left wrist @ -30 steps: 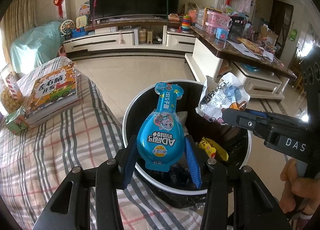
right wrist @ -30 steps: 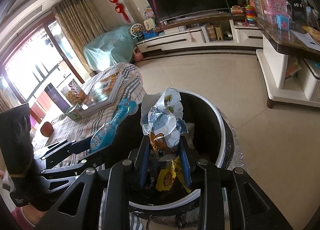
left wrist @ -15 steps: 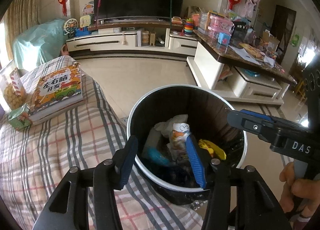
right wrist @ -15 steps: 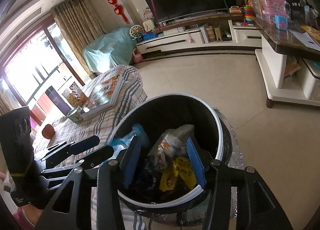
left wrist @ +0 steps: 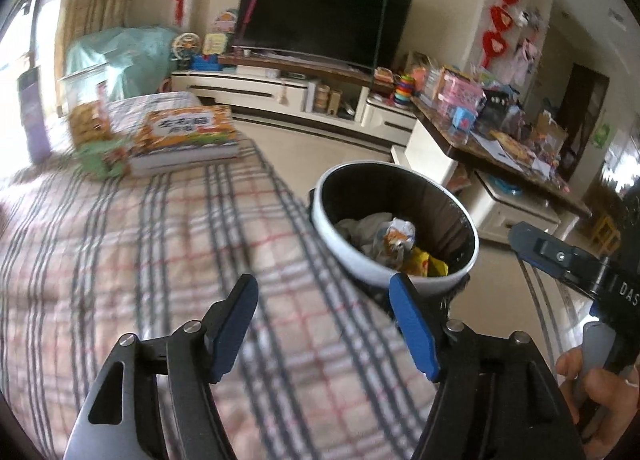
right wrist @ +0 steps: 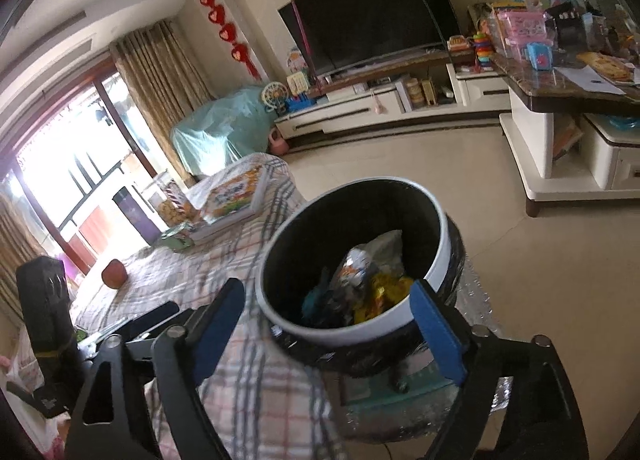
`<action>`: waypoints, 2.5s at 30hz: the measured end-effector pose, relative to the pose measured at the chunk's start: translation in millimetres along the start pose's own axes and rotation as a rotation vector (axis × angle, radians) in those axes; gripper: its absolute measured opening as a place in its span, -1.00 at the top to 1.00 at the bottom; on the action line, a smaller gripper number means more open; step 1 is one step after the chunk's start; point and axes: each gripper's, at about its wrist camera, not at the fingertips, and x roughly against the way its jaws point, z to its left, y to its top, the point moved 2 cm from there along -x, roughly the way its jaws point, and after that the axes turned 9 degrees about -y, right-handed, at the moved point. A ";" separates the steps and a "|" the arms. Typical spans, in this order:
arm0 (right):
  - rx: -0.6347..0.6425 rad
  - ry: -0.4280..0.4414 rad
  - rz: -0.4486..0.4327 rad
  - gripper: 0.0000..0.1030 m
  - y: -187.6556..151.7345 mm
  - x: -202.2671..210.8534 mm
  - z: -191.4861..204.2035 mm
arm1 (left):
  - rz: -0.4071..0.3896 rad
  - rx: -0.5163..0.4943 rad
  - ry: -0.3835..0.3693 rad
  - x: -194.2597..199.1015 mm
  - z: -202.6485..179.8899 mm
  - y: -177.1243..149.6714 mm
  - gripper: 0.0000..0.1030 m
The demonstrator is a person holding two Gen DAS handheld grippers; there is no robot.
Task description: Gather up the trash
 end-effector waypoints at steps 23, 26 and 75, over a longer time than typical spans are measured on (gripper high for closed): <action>0.176 -0.185 -0.388 -1.00 -43.5 95.3 69.0 | -0.342 -0.068 0.247 139.8 -22.1 -90.5 -0.99; 0.188 -0.190 -0.394 -1.00 -55.0 91.2 68.1 | -0.352 -0.076 0.272 142.7 -24.9 -102.2 -0.99; 0.226 -0.175 -0.474 -1.00 -79.0 112.4 90.8 | -0.436 -0.124 0.379 157.7 -20.2 -127.3 -0.99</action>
